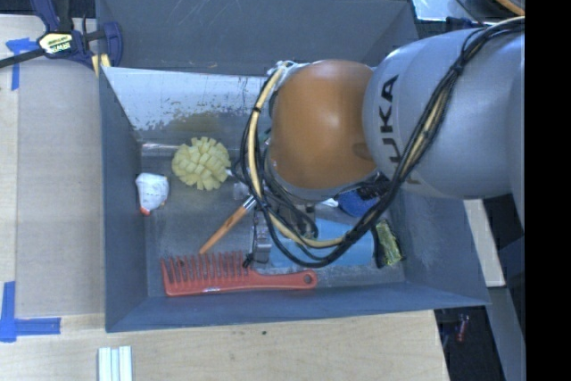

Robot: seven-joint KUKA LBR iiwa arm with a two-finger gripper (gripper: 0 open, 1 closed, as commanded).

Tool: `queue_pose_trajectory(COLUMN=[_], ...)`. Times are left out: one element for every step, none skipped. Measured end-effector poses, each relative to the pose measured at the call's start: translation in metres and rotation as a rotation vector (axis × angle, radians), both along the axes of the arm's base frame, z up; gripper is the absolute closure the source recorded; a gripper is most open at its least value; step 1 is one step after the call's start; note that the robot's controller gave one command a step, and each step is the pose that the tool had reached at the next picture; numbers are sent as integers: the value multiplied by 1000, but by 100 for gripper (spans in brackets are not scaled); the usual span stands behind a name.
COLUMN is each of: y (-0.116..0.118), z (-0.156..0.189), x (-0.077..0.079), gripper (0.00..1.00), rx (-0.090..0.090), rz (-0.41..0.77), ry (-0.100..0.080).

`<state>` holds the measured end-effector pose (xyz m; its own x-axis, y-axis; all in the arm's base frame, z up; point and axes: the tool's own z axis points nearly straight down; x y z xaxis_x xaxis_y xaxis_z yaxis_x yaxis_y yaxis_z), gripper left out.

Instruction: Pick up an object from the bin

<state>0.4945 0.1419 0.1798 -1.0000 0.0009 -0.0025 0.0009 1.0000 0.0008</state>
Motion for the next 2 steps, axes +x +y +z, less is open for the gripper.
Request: queue_pose_trajectory(y=[-2,6], z=[-109,-36], x=[1,-6], gripper=[0,0], rx=[1,4], rz=[56,29], ry=[0,-14])
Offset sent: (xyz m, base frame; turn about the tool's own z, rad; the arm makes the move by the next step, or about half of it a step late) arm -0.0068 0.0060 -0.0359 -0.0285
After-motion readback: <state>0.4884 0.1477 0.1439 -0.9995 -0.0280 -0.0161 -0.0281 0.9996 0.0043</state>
